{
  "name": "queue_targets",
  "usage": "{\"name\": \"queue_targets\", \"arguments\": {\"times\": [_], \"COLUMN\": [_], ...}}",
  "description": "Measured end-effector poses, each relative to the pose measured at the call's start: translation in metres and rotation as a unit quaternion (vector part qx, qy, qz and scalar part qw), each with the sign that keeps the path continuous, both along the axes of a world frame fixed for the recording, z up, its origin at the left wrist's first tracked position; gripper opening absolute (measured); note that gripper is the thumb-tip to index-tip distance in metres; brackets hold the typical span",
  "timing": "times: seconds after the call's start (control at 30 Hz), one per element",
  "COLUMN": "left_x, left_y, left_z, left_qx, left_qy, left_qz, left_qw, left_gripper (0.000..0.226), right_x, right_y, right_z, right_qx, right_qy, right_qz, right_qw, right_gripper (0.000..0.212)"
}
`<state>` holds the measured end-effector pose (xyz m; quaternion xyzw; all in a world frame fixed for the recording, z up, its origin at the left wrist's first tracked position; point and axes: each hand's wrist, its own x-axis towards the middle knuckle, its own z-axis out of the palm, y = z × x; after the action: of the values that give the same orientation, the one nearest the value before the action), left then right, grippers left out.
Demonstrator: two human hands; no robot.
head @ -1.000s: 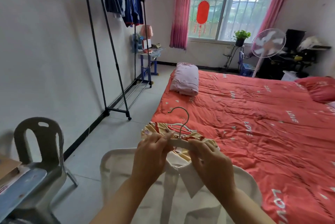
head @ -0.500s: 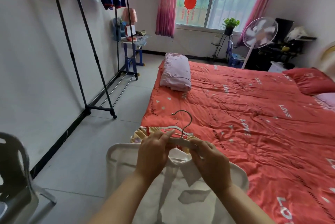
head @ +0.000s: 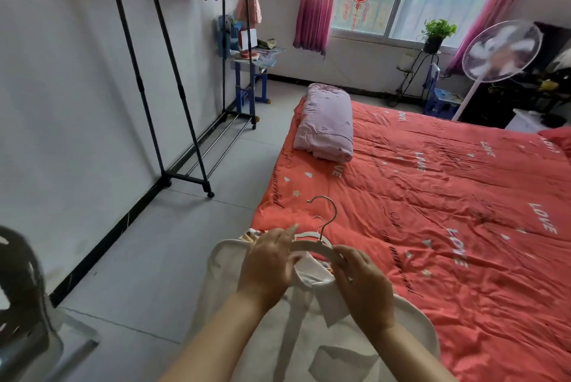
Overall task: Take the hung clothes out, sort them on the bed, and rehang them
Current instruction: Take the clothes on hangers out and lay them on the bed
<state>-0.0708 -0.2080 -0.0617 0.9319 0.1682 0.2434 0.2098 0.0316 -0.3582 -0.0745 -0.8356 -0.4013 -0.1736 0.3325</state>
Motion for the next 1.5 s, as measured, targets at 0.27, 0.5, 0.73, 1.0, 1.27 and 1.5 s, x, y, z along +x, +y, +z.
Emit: {"name": "queue_targets", "arguments": {"times": [0.27,0.5,0.73,1.0,1.27,1.5], "left_x": [0.035,0.052,0.064,-0.004,-0.185,-0.384], "left_y": [0.032,0.034,0.038,0.059,0.053,-0.038], "left_z": [-0.022,-0.045,-0.048,-0.018,0.034,0.064], "left_qx": [-0.019,-0.042,-0.046,-0.039,-0.021,-0.028], "left_qy": [0.046,0.173,0.189,0.202,0.168,0.209], "left_qz": [0.048,0.102,0.137,0.246,0.468,0.660], "left_qw": [0.998,0.979,0.971,0.947,0.867,0.721], "left_gripper": [0.056,0.049,0.048,0.047,0.047,0.054], "right_x": [0.103,0.144,0.118,0.053,-0.108,-0.313], "right_y": [0.055,0.067,0.063,0.123,0.192,0.182], "right_z": [-0.047,-0.087,-0.101,-0.050,0.024,0.060], "right_qx": [-0.100,-0.277,-0.310,-0.297,-0.294,-0.276], "right_qy": [0.169,0.251,0.259,0.180,0.049,-0.059], "right_qz": [-0.008,-0.028,0.068,0.228,0.452,0.612], "right_qw": [0.981,0.927,0.912,0.910,0.841,0.738], "right_gripper": [0.025,0.044,0.040,0.042,0.047,0.047]}}
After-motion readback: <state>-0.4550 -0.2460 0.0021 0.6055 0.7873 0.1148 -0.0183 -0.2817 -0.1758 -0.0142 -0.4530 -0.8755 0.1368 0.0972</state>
